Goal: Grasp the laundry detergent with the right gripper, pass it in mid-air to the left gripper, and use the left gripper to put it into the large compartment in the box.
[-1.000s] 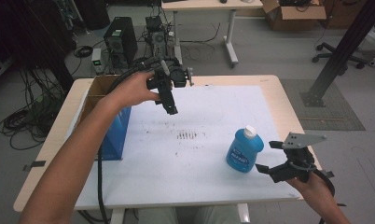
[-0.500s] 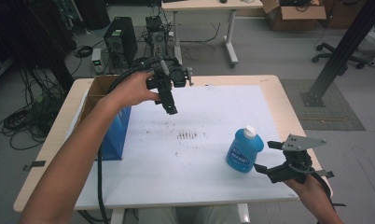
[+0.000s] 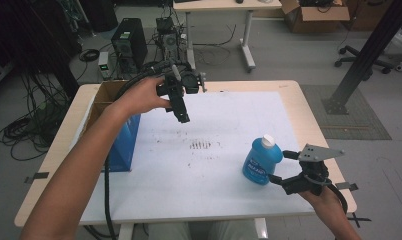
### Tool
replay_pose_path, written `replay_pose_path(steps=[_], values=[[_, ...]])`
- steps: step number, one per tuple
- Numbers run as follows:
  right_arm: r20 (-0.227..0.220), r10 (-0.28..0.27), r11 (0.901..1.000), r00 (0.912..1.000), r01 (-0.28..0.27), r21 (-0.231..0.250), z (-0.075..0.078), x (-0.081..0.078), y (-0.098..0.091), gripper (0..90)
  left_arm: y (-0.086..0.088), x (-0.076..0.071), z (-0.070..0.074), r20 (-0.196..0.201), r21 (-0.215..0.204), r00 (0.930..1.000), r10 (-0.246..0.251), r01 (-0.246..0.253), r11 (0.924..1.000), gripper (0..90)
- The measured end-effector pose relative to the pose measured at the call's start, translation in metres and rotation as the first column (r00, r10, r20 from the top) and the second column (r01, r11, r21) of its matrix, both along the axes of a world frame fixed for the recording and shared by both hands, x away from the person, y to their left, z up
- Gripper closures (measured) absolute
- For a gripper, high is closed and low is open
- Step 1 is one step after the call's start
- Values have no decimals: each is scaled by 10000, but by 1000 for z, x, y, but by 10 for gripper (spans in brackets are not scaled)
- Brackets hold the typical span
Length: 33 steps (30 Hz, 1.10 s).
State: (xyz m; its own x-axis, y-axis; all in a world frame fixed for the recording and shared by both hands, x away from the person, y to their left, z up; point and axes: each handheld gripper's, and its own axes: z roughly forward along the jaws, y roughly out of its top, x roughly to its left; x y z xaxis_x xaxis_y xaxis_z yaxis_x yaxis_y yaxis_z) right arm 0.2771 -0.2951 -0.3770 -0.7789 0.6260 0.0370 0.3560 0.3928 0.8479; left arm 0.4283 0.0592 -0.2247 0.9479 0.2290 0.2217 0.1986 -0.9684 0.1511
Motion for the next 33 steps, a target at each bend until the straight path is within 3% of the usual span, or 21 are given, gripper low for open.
replay_pose_path(steps=[33], values=[[245,161,9990,9996,-171,410,-15,16,20,43,3,0,-2,-38,14,10000,65,-65,10000,52]])
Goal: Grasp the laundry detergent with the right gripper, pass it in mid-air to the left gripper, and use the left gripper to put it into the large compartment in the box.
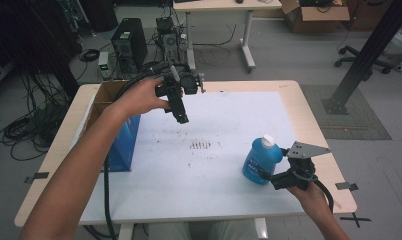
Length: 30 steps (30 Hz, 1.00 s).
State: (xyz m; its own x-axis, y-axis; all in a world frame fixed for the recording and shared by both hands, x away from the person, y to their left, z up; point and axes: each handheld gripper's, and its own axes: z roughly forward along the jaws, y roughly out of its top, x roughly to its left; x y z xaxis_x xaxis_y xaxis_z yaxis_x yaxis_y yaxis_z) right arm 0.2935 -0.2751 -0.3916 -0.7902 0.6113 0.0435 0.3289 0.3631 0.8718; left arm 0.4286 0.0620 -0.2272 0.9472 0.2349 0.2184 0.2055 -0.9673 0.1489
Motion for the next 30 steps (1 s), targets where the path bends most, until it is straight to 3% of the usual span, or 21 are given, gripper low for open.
replay_pose_path(steps=[14,30], values=[[41,54,9999,10000,-55,132,-5,3,6,62,-1,0,0,-22,22,10000,-29,29,10000,52],[161,277,9993,9995,-281,247,-6,2,6,183,-1,-1,-1,-28,45,10000,4,-4,10000,54]])
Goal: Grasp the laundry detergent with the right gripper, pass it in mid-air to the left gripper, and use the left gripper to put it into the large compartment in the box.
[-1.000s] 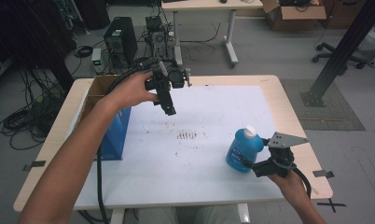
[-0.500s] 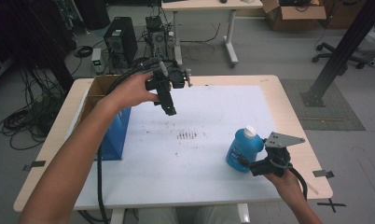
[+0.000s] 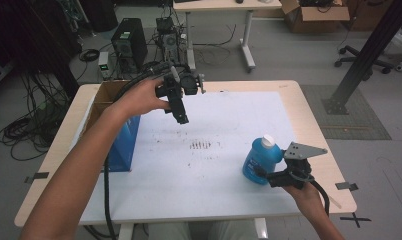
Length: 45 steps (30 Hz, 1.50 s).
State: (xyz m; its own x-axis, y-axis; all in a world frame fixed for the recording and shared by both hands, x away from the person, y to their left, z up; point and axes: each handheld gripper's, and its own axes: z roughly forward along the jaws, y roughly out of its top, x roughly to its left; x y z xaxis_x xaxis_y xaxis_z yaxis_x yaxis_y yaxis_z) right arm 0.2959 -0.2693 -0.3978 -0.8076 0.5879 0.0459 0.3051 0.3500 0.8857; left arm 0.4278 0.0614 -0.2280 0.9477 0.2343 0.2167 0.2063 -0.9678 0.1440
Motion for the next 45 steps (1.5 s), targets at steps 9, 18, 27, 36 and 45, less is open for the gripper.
replay_pose_path(steps=[9,18,27,36,45], values=[[57,28,10000,10000,-28,14,0,0,1,268,1,0,0,38,-25,10000,17,-17,10000,54],[165,74,9999,9998,-76,96,0,-1,0,349,1,0,0,41,17,10000,49,-49,10000,54],[259,-27,9999,9997,24,102,-1,-1,-2,419,-1,0,-1,71,-15,10000,-10,10,10000,54],[443,115,9999,9990,-112,-72,1,-2,0,436,-1,0,-2,19,52,10000,16,-16,10000,54],[588,440,9989,9973,-431,-159,15,-2,0,441,-1,-7,2,96,37,9999,-72,71,10000,56]])
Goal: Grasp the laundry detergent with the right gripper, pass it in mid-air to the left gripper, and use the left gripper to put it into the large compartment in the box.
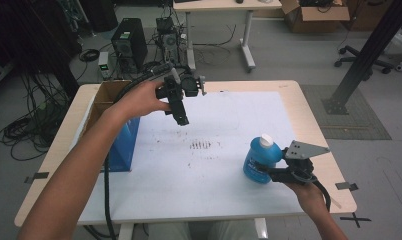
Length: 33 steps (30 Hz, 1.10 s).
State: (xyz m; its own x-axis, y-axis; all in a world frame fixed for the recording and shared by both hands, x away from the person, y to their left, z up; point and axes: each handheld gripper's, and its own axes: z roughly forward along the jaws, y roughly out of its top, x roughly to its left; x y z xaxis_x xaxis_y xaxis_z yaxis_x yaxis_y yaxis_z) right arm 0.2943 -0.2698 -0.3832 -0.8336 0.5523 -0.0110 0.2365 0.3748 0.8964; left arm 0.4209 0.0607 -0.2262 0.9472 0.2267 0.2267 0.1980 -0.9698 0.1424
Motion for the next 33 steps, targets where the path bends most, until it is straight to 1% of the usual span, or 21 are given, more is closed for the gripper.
replay_pose_path(steps=[4,7,10,13,15,18,22,25,26,31,33], values=[[43,280,9996,9996,-280,34,13,0,-3,442,0,-5,4,89,-88,10000,-4,5,10000,57],[-40,659,9976,9978,-658,194,25,1,-5,442,-1,-11,7,137,-133,9999,-30,31,9999,57],[-64,936,9955,9956,-934,161,35,3,-5,442,-2,-16,10,173,-171,9998,-83,86,9998,58],[-107,1327,9911,9911,-1326,117,45,4,-5,442,-3,-22,13,225,-60,9996,-147,148,9999,58],[-131,1560,9877,9877,-1558,116,50,6,-5,442,-4,-26,16,176,4,9997,-184,184,9998,58],[-178,1874,9822,9821,-1872,152,57,8,-4,442,-5,-33,20,243,21,9993,-275,275,9996,58],[-289,2369,9714,9711,-2362,248,66,12,-1,441,-6,-42,27,264,57,9989,-395,394,9992,58],[-285,2783,9604,9601,-2776,248,75,15,3,441,-8,-50,32,287,55,9986,-453,452,9990,58],[-290,2867,9579,9576,-2860,256,77,15,4,442,-9,-53,33,298,76,9984,-476,474,9988,58],[-294,3483,9370,9369,-3471,384,89,21,12,441,-12,-65,40,283,98,9975,-653,650,9978,58],[-301,3726,9276,9275,-3712,416,92,23,16,442,-13,-69,43,215,3,9969,-760,760,9971,58]])
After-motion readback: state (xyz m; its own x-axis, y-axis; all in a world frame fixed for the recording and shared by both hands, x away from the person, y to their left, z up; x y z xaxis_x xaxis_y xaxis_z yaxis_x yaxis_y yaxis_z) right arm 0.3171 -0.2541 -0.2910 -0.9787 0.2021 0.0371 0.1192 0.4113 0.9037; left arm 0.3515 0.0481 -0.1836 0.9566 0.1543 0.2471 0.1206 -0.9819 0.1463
